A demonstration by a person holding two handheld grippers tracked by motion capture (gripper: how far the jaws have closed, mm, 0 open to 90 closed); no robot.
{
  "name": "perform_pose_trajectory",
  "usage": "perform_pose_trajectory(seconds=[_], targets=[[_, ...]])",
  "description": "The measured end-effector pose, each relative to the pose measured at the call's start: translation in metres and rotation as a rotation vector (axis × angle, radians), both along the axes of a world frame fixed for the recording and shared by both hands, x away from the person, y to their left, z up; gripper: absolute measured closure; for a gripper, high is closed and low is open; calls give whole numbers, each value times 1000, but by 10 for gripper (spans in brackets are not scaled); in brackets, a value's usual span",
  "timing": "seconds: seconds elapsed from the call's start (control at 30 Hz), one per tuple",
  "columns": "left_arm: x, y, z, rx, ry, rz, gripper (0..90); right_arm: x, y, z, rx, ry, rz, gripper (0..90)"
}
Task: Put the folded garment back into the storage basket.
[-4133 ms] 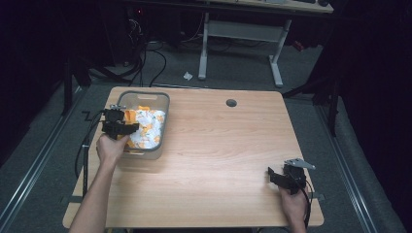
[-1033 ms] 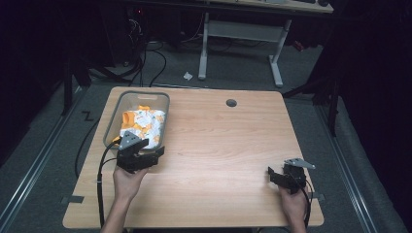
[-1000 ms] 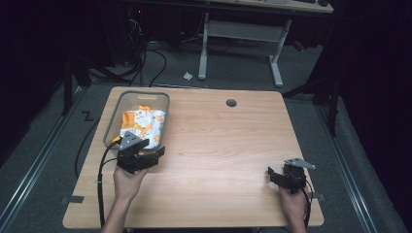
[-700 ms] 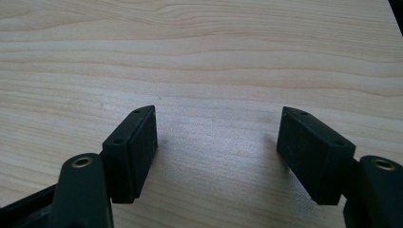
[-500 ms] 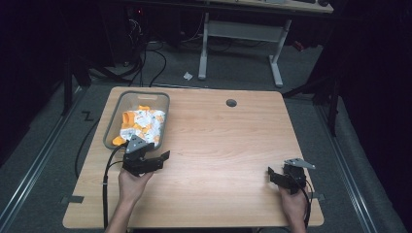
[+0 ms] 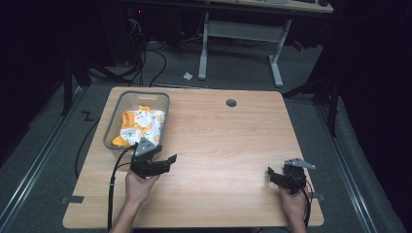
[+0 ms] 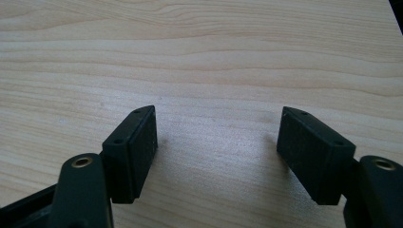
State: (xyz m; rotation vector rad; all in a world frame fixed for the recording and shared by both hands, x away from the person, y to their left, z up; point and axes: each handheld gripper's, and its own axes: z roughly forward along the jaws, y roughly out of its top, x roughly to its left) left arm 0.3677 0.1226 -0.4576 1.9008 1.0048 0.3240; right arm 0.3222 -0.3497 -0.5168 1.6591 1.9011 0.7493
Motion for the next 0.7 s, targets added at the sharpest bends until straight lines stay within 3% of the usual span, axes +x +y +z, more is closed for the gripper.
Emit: perform_pose_trajectory(seconds=[0.27, 0.5, 0.7], targets=[[-5, -11, -7, 19, 22, -20, 316, 1, 0, 0, -1, 0, 3, 303], [-12, -22, -7, 43, 4, -57, 313, 1, 0, 0, -2, 1, 2, 303], [-17, -33, -14, 59, 17, -85, 314, 1, 0, 0, -3, 1, 2, 303]])
